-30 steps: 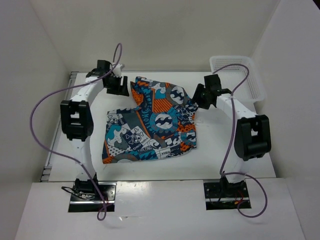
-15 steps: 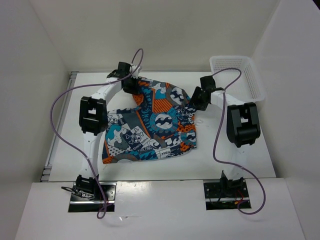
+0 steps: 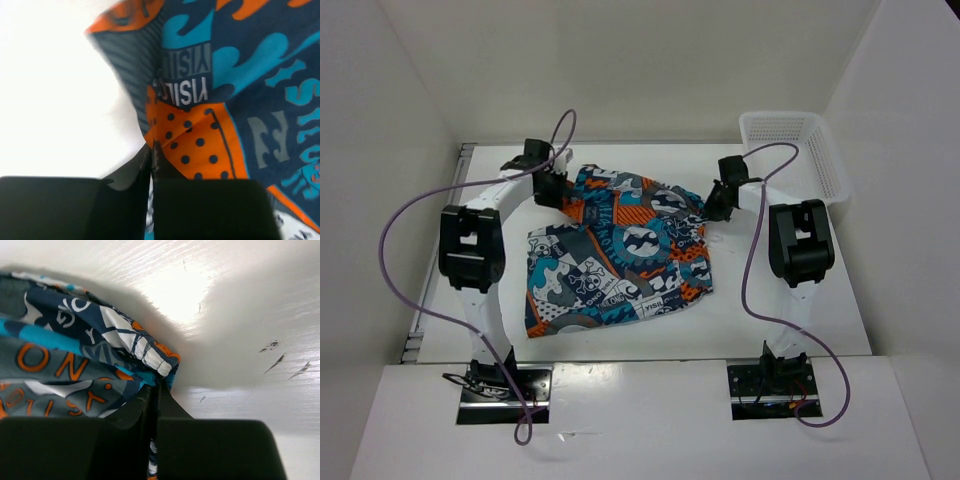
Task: Fold and stack the shorts
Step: Flatten the shorts out
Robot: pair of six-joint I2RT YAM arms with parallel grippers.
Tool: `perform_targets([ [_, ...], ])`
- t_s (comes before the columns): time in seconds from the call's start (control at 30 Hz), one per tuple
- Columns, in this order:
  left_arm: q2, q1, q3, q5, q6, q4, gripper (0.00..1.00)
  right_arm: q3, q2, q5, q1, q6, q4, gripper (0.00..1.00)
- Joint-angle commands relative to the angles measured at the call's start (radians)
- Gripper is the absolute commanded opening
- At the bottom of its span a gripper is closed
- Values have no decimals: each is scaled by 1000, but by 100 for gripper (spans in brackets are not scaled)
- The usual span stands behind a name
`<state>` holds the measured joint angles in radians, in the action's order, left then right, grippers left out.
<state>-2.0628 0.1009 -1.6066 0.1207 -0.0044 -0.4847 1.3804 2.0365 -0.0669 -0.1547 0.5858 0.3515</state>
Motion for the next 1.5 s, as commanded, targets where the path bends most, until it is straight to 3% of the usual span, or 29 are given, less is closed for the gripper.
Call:
perform_targets([
  [0.0, 113, -30, 106, -56, 4, -50, 9, 23, 25, 45, -5, -18, 15, 0],
  [0.07, 148, -30, 167, -35, 4, -101, 17, 23, 16, 36, -17, -49, 15, 1],
  [0.1, 159, -30, 177, -21, 4, -115, 28, 23, 4, 18, -28, -93, 15, 5],
  [0.13, 179, -30, 177, 14, 4, -142, 38, 34, -5, -17, -45, -119, 15, 22],
  [0.17, 188, -30, 177, 31, 4, -152, 47, 34, -27, -27, -54, -144, 15, 31],
  [0.23, 219, -39, 139, 57, 4, -152, 59, 43, -56, -27, -72, -207, 26, 43],
  [0.3, 228, -50, 85, 91, 4, -134, 64, 43, -116, -16, -82, -230, 26, 53],
  [0.47, 94, -75, -229, 132, 4, -94, 71, 86, -177, 91, -82, -241, 17, 59],
  [0.67, -222, -66, -585, 151, 4, -124, 76, 216, -43, 139, -63, -231, 76, 59],
  [0.73, -298, -29, -659, 151, 4, -124, 79, 226, 3, 148, -49, -221, 96, 61],
  [0.93, -391, 8, -679, 140, 4, -124, 84, 249, 63, 102, -20, -221, 106, 67],
  [1.13, -453, 17, -730, 132, 4, -124, 84, 195, 87, 12, -20, -230, 106, 67],
  [1.2, -464, 17, -730, 148, 4, -135, 78, 172, 87, 1, -20, -241, 106, 64],
  [1.33, -473, 17, -710, 186, 4, -155, 49, 175, 123, -49, -20, -241, 96, 42],
  [1.37, -473, 17, -701, 200, 4, -155, 40, 175, 137, -59, -20, -241, 107, 26],
  [1.4, -473, 17, -691, 200, 4, -155, 23, 189, 137, -59, -20, -231, 107, 18],
  [1.47, -451, 17, -691, 200, 4, -155, 10, 203, 137, -73, -20, -231, 107, 0],
])
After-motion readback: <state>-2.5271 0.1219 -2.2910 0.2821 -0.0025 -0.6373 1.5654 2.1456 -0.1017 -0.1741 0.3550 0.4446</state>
